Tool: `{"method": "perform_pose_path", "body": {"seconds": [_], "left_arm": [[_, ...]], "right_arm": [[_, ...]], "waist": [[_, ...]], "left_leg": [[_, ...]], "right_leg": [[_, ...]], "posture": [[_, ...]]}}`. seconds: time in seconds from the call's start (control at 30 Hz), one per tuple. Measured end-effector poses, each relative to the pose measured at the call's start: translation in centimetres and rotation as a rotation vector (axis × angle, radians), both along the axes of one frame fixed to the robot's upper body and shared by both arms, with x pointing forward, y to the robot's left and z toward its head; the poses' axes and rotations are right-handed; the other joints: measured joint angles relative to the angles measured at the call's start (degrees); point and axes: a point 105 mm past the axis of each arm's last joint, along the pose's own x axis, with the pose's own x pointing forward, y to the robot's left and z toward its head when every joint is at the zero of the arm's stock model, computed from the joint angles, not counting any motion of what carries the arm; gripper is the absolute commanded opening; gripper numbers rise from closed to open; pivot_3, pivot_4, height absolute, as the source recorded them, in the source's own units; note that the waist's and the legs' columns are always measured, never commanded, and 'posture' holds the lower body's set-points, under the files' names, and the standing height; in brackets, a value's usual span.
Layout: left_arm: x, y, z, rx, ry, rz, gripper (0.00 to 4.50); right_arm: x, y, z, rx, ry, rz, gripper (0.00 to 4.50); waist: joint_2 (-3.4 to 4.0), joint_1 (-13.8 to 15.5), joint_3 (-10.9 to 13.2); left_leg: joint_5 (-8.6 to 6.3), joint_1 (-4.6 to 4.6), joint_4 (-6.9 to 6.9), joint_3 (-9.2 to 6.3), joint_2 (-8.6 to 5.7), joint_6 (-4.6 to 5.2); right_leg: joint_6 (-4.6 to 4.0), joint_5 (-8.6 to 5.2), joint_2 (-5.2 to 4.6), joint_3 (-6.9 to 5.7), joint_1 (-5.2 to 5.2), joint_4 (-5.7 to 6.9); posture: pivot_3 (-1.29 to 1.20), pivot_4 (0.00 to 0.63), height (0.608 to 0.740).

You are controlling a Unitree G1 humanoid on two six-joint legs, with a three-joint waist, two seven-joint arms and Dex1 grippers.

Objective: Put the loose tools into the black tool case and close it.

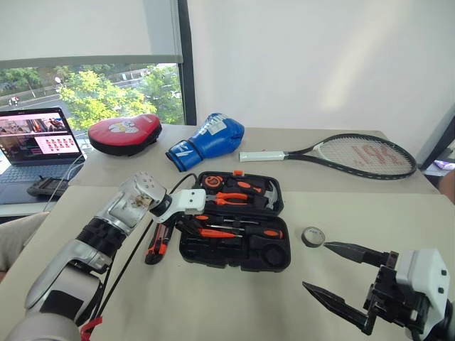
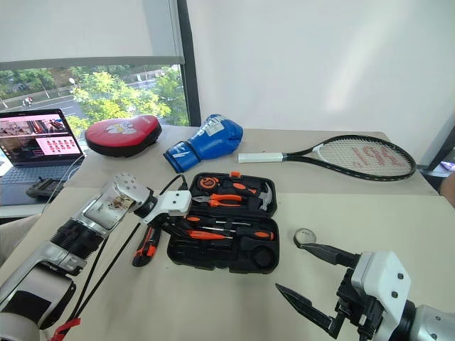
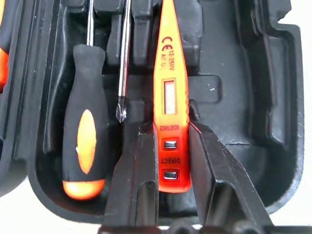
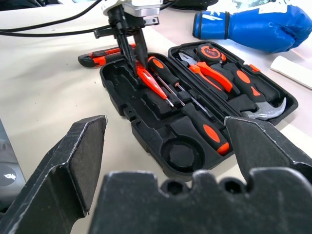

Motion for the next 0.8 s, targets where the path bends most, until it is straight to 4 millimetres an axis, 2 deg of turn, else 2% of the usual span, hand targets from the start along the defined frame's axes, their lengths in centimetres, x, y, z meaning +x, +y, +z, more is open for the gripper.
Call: {"method": "perform_pose_path", "body": {"seconds": [0.33, 0.8], "left_arm": [[0.28, -0.19, -0.22, -0.005, -0.014, 0.062, 0.43], [0.62, -0.26, -0.48, 0.012, -0.068, 0.011, 0.43]], "right_arm": [[-0.04, 0.02, -0.07, -0.006, 0.010, -0.001, 4.50], [-0.26, 0.02, -0.11, -0.008, 0.023, 0.006, 4.50]], "waist": [[0.00, 0.18, 0.00], [0.02, 0.42, -0.01]], "left_leg": [[-0.03, 0.22, 0.06, -0.03, 0.02, 0.05], [-0.04, 0.39, 0.07, -0.06, 0.06, 0.05]], "right_leg": [[0.02, 0.00, -0.02, -0.01, 0.29, -0.01], [0.01, 0.01, -0.11, 0.00, 0.46, -0.02]], "posture": [[0.00, 0.150, 0.740], [0.00, 0.150, 0.740]]}}
